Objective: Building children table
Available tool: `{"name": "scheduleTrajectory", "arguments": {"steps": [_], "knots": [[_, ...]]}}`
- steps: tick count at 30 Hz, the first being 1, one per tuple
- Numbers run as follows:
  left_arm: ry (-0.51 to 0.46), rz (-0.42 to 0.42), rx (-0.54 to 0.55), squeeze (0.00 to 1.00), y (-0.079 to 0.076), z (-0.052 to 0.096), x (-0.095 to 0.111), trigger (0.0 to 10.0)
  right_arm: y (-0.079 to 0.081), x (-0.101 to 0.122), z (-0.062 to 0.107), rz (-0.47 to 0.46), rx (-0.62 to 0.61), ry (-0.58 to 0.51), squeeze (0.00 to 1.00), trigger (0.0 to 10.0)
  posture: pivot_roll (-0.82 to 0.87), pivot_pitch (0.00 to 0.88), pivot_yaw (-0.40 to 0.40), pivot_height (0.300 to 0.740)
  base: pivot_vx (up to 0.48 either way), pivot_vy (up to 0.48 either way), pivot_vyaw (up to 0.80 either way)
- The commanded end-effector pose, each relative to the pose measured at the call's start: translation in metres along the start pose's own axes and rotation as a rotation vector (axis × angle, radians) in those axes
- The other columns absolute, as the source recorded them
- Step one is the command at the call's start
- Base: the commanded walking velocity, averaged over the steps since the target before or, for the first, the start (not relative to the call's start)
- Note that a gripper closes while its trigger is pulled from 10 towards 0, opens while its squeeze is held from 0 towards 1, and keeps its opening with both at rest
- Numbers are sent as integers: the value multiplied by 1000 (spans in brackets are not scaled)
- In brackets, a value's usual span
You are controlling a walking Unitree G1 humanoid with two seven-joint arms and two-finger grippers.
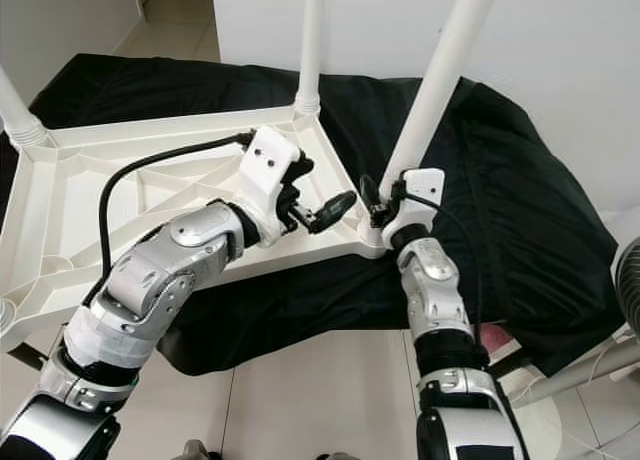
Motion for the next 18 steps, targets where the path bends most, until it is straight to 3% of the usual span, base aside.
{"name": "scheduleTrajectory", "arguments": {"steps": [1, 9, 12, 18], "knots": [[15, -11, -85, 0, -10, 2, -5, 10000, -2, -36, 12, -20, -69, 155, 0, 10000, 25, 93, -51, 740, 0, 0, 0], [66, -38, -72, 0, -8, 11, -23, 10000, 8, -30, 16, -18, -223, 100, 0, 10000, 23, 100, -67, 740, 0, 0, 0], [86, -47, -63, 0, -8, 12, -30, 10000, 4, -31, 22, 5, -352, 93, 0, 10000, 22, 105, -74, 740, 0, 0, 0], [93, -45, -60, 0, -10, 13, -36, 10000, 7, -22, 24, 13, -389, 70, 0, 10000, 5, 102, -75, 740, 0, 0, 0]]}}
Point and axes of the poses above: a point about 5 cm out from each wrist's last joint towards the gripper, its own z axis pointing back from the gripper into the wrist, its own x axis along the axis of the wrist's last joint, y = z × x, the point moved 4 cm from there along -z, pointing out of the wrist towards the gripper, and after that the axes turned 1 degree about -z, right-handed, at the moved point
